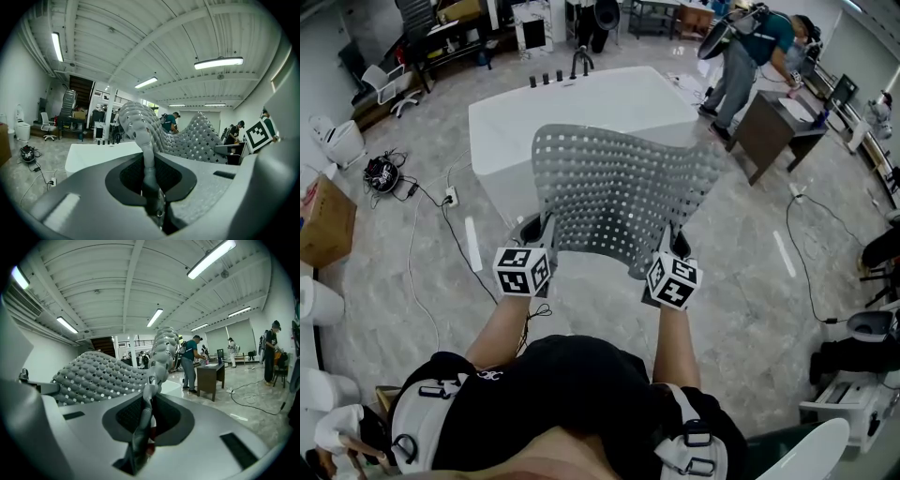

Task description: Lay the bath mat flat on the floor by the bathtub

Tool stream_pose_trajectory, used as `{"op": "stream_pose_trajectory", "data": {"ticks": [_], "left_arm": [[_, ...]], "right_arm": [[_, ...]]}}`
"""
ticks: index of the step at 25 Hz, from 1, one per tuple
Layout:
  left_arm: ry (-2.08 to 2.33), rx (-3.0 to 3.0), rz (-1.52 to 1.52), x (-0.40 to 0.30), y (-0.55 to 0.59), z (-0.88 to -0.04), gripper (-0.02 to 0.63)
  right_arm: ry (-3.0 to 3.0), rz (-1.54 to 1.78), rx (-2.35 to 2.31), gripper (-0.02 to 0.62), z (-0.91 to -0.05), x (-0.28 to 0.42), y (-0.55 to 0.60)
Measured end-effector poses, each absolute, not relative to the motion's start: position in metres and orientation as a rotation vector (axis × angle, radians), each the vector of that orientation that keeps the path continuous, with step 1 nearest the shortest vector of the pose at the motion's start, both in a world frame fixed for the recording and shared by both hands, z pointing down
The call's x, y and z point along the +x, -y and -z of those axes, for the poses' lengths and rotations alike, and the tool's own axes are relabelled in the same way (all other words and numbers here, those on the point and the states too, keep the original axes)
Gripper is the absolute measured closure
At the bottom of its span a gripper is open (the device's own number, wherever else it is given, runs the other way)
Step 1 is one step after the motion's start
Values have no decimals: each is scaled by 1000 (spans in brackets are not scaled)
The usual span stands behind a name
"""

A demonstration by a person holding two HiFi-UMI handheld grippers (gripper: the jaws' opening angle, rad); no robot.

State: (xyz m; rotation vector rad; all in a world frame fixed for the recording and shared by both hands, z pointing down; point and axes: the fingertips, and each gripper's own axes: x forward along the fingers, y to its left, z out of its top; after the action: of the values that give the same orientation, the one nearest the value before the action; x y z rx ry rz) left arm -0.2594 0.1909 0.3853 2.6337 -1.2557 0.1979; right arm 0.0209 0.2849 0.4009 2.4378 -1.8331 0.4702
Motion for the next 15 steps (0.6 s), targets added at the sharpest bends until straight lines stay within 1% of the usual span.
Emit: {"op": "stream_pose_trajectory", "data": {"ticks": [5, 15], "left_arm": [[1227, 2647, -187, -282, -179, -391, 568], [1214, 2633, -195, -300, -158, -403, 568]], "right_arm": [[1811, -443, 2458, 545, -403, 0, -275], [1777, -464, 2526, 545, -413, 5, -254]]}}
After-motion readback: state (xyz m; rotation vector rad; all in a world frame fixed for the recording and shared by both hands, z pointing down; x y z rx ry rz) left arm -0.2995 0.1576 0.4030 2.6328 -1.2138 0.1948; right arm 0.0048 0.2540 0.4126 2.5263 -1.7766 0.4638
